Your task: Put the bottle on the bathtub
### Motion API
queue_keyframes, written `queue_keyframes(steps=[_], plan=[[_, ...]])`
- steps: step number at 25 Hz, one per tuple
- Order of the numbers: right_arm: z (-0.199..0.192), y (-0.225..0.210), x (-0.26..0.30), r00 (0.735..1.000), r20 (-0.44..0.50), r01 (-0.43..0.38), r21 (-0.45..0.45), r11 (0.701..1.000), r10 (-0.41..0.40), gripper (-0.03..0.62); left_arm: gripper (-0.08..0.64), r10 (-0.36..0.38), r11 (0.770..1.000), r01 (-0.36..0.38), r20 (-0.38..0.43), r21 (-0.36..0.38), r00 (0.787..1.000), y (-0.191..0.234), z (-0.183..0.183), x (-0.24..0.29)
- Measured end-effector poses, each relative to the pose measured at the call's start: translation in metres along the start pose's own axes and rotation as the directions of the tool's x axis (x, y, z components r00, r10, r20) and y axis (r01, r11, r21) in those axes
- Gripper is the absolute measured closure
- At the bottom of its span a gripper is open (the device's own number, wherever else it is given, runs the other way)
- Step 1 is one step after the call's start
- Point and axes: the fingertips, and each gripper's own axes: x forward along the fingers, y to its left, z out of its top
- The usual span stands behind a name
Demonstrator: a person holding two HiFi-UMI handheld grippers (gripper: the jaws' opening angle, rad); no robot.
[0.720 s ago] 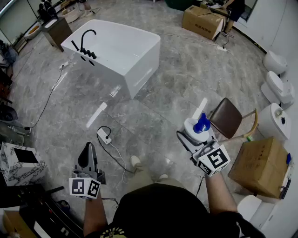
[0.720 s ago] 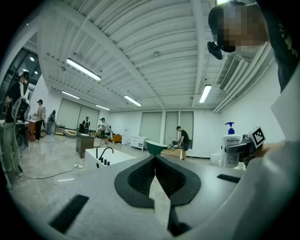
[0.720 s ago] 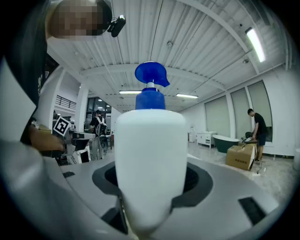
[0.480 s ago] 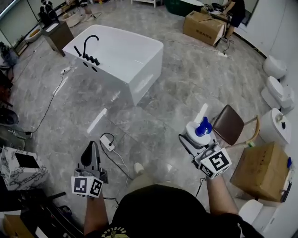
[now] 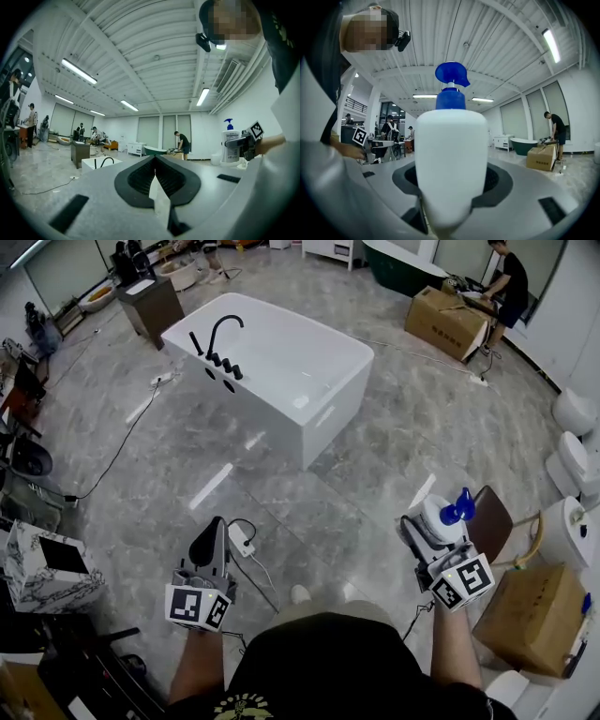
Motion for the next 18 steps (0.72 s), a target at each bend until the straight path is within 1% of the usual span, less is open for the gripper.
queue_keyframes(steps=[2, 5, 9, 10, 11, 14, 18], plan=[[0.001, 0.008, 0.015, 1.000, 0.003, 0.000, -0.010, 1.000, 0.000, 0.333, 0.551, -0.003, 0.999, 0.003, 0.002, 0.049, 1.000, 0.010, 0.001, 0.007], [-0.002, 0.022, 0.042, 1.000, -0.027, -0.010, -0.040, 0.999, 0.009, 0.333, 0.551, 0.005, 0.995, -0.006, 0.007, 0.103, 1.000, 0.024, 0.003, 0.019], [0.002, 0.021, 0.064, 0.999, -0.045, -0.005, -0.103, 0.995, 0.001, 0.333, 0.551, 0.002, 0.980, -0.003, 0.003, 0.197, 1.000, 0.020, 0.006, 0.042], [0.004, 0.020, 0.071, 0.999, -0.044, -0.005, -0.117, 0.993, 0.000, 0.333, 0.551, -0.002, 0.978, 0.000, 0.006, 0.210, 1.000, 0.020, 0.008, 0.049], [0.006, 0.018, 0.078, 0.999, -0.043, -0.006, -0.132, 0.991, 0.000, 0.333, 0.551, -0.006, 0.977, 0.003, 0.009, 0.211, 1.000, 0.021, 0.010, 0.055], [0.009, 0.013, 0.099, 0.999, -0.042, -0.012, -0.161, 0.987, 0.006, 0.333, 0.551, -0.001, 0.983, -0.001, 0.010, 0.184, 1.000, 0.034, 0.014, 0.071], [0.000, -0.002, 0.128, 0.998, -0.054, -0.027, -0.140, 0.990, 0.019, 0.333, 0.551, 0.033, 0.989, -0.030, -0.013, 0.147, 0.999, 0.058, 0.006, 0.091]])
